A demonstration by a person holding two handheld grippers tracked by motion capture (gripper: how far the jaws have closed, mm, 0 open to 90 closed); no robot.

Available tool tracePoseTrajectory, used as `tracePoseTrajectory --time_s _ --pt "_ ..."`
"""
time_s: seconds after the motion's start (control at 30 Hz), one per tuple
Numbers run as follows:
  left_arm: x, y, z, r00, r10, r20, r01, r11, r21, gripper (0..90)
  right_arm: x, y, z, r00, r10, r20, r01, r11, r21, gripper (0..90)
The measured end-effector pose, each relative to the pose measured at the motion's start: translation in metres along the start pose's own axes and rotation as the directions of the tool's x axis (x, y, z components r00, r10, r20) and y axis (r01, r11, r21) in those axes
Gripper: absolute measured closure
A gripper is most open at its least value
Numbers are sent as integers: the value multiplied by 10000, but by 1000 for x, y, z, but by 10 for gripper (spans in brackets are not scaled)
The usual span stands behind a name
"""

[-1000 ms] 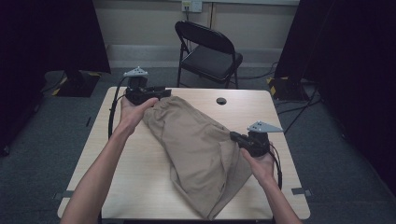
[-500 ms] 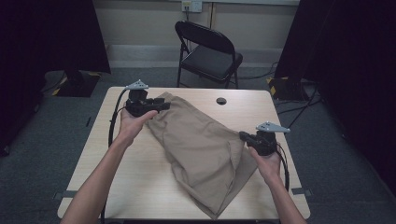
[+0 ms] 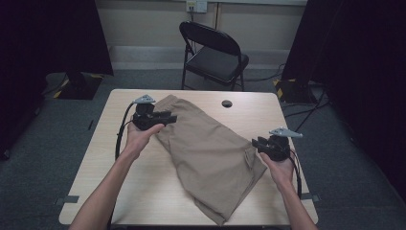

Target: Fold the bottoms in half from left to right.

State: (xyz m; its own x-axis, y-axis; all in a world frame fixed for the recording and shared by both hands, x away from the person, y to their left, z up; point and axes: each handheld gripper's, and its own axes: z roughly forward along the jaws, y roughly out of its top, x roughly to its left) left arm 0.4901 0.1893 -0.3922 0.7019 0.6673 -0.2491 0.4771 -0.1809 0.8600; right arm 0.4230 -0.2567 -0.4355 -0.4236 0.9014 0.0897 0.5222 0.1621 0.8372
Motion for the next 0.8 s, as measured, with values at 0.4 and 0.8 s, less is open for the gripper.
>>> tracePoseTrajectory --time_s 0.4,0.8 --pt "-15 -46 22 9993 26 377 -63 9953 967 604 6 -8 2 9947 -587 -846 631 9968 499 706" --pt "-20 -83 58 9973 -654 338 589 9846 1649 609 29 -33 33 9826 -1288 -1340 1513 9729 1748 708"
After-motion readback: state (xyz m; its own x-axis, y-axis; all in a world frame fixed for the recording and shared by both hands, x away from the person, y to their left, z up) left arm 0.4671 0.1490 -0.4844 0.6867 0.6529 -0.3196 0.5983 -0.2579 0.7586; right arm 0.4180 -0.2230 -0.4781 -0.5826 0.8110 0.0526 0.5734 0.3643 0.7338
